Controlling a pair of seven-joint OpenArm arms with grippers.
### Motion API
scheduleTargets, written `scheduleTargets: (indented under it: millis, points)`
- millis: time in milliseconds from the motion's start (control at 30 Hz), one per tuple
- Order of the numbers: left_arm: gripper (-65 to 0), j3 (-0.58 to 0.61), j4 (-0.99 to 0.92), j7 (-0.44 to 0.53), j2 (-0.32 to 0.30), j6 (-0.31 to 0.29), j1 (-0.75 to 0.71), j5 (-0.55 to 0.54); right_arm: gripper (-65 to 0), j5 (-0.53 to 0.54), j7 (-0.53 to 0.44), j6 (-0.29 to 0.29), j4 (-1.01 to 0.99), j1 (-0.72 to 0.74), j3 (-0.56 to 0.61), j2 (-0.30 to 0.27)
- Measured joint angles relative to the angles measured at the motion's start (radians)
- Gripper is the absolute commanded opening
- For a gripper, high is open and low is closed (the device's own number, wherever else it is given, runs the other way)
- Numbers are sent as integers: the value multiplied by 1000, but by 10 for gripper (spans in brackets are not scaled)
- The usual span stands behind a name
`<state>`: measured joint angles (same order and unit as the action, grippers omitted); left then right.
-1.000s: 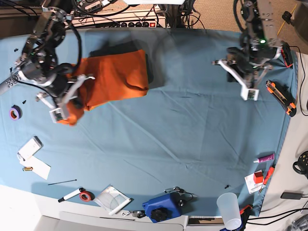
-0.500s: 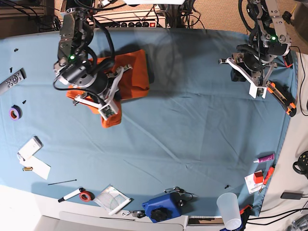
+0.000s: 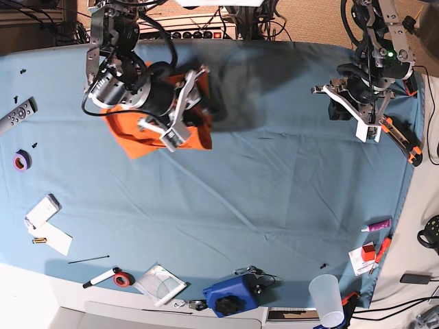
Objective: Layout the t-shirt on the table in an organized manner, then fold the t-shirt properly
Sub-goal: 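Fold the other strip end over with the right gripper onto the stack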
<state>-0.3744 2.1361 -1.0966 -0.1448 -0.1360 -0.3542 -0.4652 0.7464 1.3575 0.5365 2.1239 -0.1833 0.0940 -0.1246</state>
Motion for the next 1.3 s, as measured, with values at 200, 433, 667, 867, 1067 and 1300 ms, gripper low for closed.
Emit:
scheduleTargets:
  millis: [200, 433, 667, 867, 1067, 1300]
  points:
    - [-536, 0, 0, 0, 0, 0, 0, 0, -414, 131, 19, 77, 13, 19, -3, 0]
    - [-536, 5, 0, 3, -2, -82, 0, -175, -445, 53, 3, 64, 64, 25, -271, 1]
    - [-536, 191, 0, 5, -3, -242, 26, -312, -533, 17, 8, 60, 29, 19, -590, -3]
    - [-536, 434, 0, 62, 2, -249, 79, -241, -533, 79, 48, 64, -171, -8, -597, -14]
    - [-536, 623, 0, 145, 8, -249, 134, -109, -533, 151, 52, 97, -317, -5, -458, -14]
    - [-536, 779, -26, 258, 72, -232, 169, 77, -533, 142, 48, 96, -322, -5, -359, -15]
